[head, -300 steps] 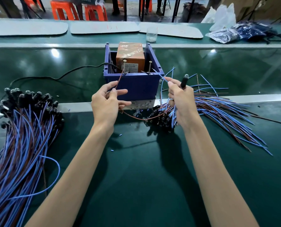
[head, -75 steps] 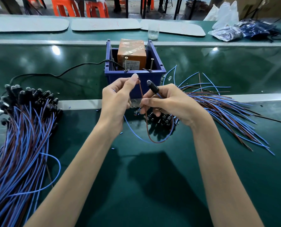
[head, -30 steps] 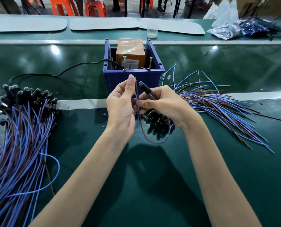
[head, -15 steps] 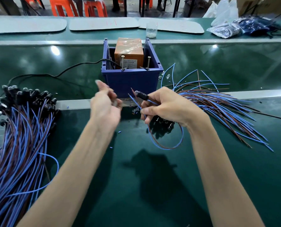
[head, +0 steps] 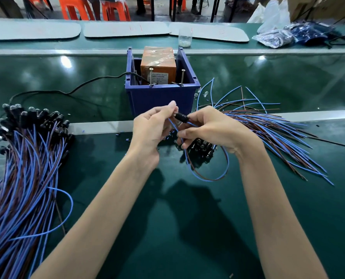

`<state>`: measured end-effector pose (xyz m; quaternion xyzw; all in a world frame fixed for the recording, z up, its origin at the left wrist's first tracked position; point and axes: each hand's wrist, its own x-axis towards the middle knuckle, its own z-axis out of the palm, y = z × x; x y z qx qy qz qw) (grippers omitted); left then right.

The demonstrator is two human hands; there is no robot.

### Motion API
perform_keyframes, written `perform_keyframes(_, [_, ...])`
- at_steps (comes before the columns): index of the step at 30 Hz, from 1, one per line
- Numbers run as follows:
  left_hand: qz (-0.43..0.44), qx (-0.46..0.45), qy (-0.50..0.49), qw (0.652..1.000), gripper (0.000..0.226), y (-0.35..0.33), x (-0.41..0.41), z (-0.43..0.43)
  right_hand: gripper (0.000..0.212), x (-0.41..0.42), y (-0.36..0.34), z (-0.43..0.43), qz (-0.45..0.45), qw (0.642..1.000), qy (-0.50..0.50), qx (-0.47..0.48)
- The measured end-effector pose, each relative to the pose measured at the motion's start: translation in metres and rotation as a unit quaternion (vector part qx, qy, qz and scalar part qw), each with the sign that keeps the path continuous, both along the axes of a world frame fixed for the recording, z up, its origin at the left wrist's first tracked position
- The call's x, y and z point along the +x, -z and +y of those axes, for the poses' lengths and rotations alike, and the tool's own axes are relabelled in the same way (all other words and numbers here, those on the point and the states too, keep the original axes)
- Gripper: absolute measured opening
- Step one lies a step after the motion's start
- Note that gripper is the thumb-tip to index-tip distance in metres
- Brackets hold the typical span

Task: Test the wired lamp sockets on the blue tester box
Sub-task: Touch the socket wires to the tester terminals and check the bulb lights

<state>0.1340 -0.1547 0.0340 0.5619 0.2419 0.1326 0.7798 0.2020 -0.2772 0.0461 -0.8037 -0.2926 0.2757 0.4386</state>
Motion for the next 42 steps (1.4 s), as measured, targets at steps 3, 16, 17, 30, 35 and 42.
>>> perform_keyframes(3, [0.004, -0.033, 0.016, 0.999, 0.015, 0.001, 0.002, 0.004, 0.010, 0.000, 0.000, 0.001, 0.000, 1.000, -0.004, 0.004])
perform_keyframes(16, [-0.035, 0.054, 0.087, 0.994, 0.012, 0.017, 0.002, 0.002, 0.019, 0.004, 0.003, 0.018, 0.020, 0.949, 0.237, 0.208])
perform_keyframes(17, [-0.044, 0.048, 0.073, 0.995, 0.012, 0.016, 0.002, 0.004, 0.019, 0.003, 0.004, 0.021, 0.024, 0.945, 0.241, 0.220])
perform_keyframes(30, [-0.018, 0.056, -0.071, 0.996, 0.030, 0.016, 0.010, 0.013, 0.017, 0.017, 0.004, 0.019, -0.046, 0.910, 0.323, 0.256])
perform_keyframes(35, [-0.026, 0.107, -0.069, 0.991, 0.026, 0.016, 0.014, 0.022, 0.027, 0.025, 0.012, 0.017, 0.033, 0.891, 0.360, 0.273])
perform_keyframes(42, [-0.047, 0.143, -0.094, 0.984, 0.017, 0.022, 0.014, 0.038, 0.018, 0.033, 0.021, 0.015, 0.056, 0.885, 0.354, 0.297])
